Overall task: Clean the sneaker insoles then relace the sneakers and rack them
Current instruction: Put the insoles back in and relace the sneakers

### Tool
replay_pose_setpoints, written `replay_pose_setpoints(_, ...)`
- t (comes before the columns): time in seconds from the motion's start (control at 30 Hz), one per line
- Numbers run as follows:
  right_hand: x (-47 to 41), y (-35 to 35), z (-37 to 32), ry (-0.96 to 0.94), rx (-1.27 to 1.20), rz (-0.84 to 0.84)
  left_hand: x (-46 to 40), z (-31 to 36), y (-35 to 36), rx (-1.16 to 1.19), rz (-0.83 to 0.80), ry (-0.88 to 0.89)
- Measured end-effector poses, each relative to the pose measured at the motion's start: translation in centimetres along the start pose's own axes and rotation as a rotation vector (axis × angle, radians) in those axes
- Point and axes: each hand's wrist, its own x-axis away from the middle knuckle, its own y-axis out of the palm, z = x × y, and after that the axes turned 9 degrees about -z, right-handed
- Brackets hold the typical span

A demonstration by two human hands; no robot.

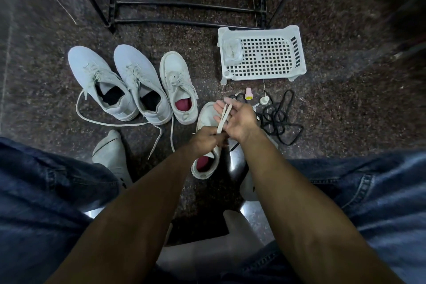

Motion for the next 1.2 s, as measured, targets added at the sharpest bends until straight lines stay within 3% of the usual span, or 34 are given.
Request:
replay_pose_setpoints(0.17, 0.3, -2.3, 1.9, -0.071, 0.701, 0.067, -0.2, 0.2, -0.8, 0.112, 0.074, -0.1)
replay_pose_setpoints(0.27, 1.4, -3.4, 2.9, 0.031, 0.812, 0.004, -0.3, 0.1, -1.3, 0.147, 0.095, -0.123)
replay_pose_setpoints(0.4, 1.6, -3.5, 2.3, 0.02, 0.852, 0.016, -0.1, -0.1, -1.4, 0.207, 0.112, -0.143)
replay_pose_setpoints(0.67, 2.4, -3.5, 0.5, 0.124, 1.167, -0.058, -0.2, -0.2, -1.3, 0.421, 0.162, -0.17)
replay_pose_setpoints(0.83, 3.2, -2.4, 1.4, 0.228, 1.558, -0.281, -0.1, -0.2, -1.4, 0.477, 0.199, -0.162)
replay_pose_setpoints(1.2, 3.0, -2.5, 2.4, 0.174, 1.429, -0.293, -0.8, -0.5, -2.0, 0.401, 0.287, -0.182)
